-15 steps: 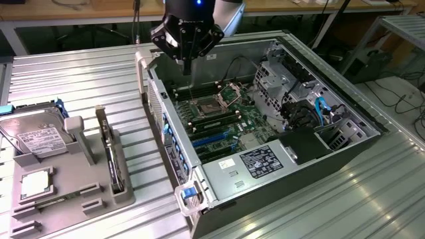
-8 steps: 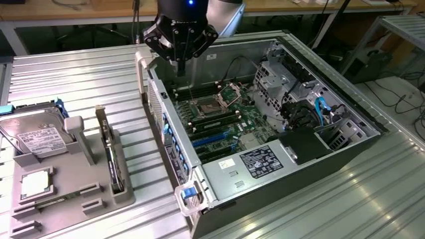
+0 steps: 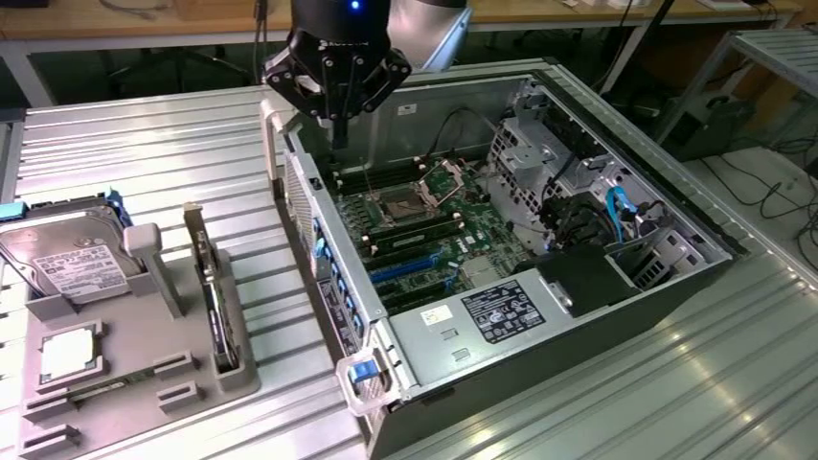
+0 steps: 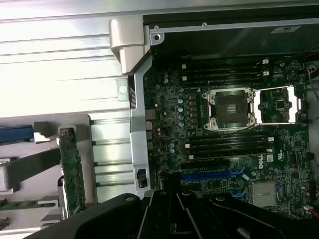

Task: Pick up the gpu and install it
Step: 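Reach for the gpu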

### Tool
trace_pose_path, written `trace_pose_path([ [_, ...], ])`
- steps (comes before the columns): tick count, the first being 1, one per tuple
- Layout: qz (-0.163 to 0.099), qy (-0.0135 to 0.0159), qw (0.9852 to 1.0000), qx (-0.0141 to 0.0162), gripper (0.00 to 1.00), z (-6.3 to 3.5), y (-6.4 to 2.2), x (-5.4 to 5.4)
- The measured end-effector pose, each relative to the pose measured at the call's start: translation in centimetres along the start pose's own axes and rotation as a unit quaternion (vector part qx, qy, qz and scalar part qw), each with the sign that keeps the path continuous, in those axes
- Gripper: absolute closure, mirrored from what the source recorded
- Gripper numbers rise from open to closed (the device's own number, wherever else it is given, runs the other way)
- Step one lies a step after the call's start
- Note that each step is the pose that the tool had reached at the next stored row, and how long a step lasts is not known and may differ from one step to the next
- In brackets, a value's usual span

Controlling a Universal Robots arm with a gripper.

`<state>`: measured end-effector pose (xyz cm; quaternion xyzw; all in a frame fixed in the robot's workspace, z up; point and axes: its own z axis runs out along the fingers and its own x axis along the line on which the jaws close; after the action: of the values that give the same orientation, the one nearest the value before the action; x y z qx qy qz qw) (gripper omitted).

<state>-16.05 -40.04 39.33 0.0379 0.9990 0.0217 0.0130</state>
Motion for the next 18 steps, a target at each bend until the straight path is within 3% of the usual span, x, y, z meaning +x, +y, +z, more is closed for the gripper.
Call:
trace_pose_path([
  [8, 0.0, 0.0001, 1.0, 0.0, 0.89, -0.03, -0.16, 1.0],
  [18, 0.0, 0.0005, 1.0, 0.0, 0.89, -0.09, -0.44, 3.2],
])
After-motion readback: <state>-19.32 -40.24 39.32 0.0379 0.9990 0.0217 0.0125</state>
